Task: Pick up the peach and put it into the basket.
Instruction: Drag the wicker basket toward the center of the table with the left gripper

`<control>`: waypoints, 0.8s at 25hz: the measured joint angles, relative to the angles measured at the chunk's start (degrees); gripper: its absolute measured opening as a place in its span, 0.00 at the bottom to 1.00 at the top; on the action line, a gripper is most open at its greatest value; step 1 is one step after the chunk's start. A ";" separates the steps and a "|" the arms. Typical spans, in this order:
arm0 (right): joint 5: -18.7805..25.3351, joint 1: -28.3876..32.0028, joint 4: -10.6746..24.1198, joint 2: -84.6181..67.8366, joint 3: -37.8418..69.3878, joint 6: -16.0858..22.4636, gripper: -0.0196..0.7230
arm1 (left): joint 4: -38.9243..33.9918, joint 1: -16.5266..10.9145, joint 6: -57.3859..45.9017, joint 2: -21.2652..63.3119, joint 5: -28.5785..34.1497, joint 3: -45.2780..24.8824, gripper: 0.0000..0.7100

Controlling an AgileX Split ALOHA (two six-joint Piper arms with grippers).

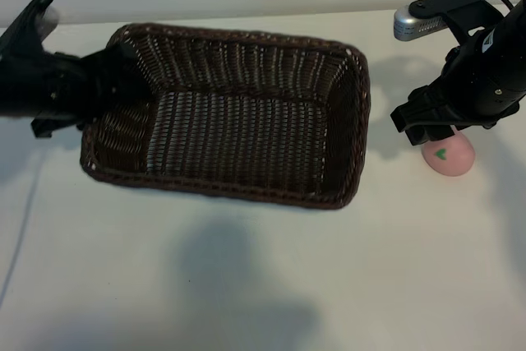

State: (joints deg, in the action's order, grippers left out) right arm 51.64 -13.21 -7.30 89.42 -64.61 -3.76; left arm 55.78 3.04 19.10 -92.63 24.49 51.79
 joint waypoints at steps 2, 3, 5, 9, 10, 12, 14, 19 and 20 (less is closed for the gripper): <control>0.05 0.00 0.00 0.00 0.00 0.00 0.76 | 0.00 0.20 0.00 -1.96 0.18 2.14 0.55; 0.05 0.00 0.00 0.00 0.00 0.00 0.76 | 0.00 0.48 0.00 -2.90 0.08 3.02 0.55; 0.05 0.00 0.00 0.00 0.00 0.00 0.76 | 0.06 1.26 -0.07 -4.62 -0.18 4.26 0.55; 0.05 0.00 0.00 0.00 0.00 0.00 0.76 | 0.20 3.88 -0.60 -8.48 -1.37 6.15 0.55; 0.10 0.00 0.00 0.00 0.00 0.00 0.76 | 0.34 4.60 -0.66 -9.44 -1.80 6.59 0.55; 0.16 0.00 0.00 0.00 0.00 0.00 0.76 | 0.83 5.68 -0.79 -10.92 -2.80 7.16 0.55; 0.20 0.00 0.00 0.00 0.00 0.00 0.76 | 2.04 6.32 -0.84 -12.30 -3.47 7.56 0.55; 0.20 0.00 0.00 0.00 0.00 0.00 0.76 | 4.32 6.76 -0.96 -14.66 -5.73 7.89 0.55; 0.20 0.00 0.00 0.00 0.00 0.00 0.76 | 4.51 6.76 -0.96 -14.87 -6.23 7.89 0.55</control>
State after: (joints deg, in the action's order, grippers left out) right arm 51.84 -13.21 -7.30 89.42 -64.61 -3.76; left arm 60.29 9.81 18.14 -107.50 18.26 59.68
